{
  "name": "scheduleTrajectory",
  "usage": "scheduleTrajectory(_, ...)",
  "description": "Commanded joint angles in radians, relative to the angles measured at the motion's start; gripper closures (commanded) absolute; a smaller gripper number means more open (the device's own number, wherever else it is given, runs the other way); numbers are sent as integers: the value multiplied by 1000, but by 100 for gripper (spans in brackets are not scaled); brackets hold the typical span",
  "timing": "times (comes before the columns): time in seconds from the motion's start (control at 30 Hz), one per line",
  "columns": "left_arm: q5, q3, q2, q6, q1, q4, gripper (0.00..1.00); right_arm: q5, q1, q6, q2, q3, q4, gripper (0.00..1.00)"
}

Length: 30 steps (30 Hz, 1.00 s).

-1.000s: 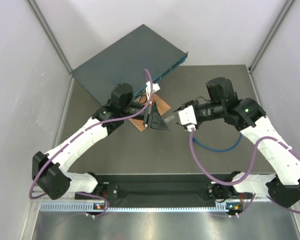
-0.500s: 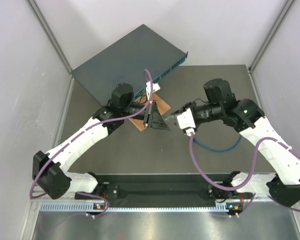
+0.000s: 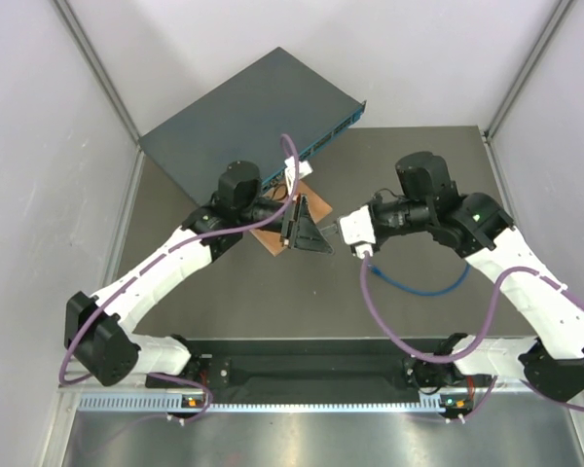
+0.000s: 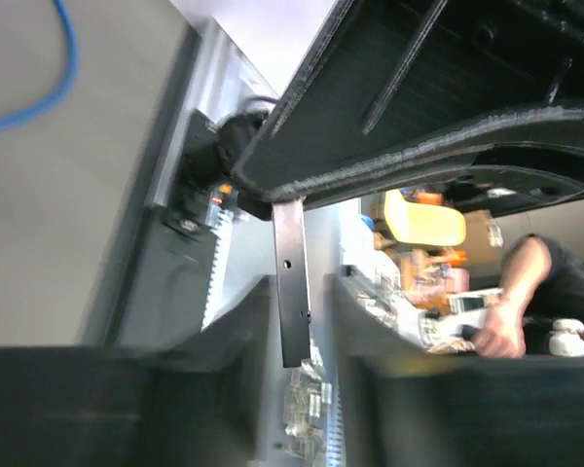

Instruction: Insert the plug into the switch port

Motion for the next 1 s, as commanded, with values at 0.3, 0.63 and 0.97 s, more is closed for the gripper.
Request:
scheduleTrajectory(0.3, -305, 250, -59, 168, 300, 76, 31, 291, 36, 814, 30, -69, 312, 100)
scheduleTrajectory(0.63, -902, 171, -154, 476, 315, -111, 30, 746, 176, 1250, 168, -14, 407, 100)
scheduleTrajectory(0.97, -919, 158, -101, 435, 317, -165, 29, 921, 205, 1358, 277, 68, 502, 100)
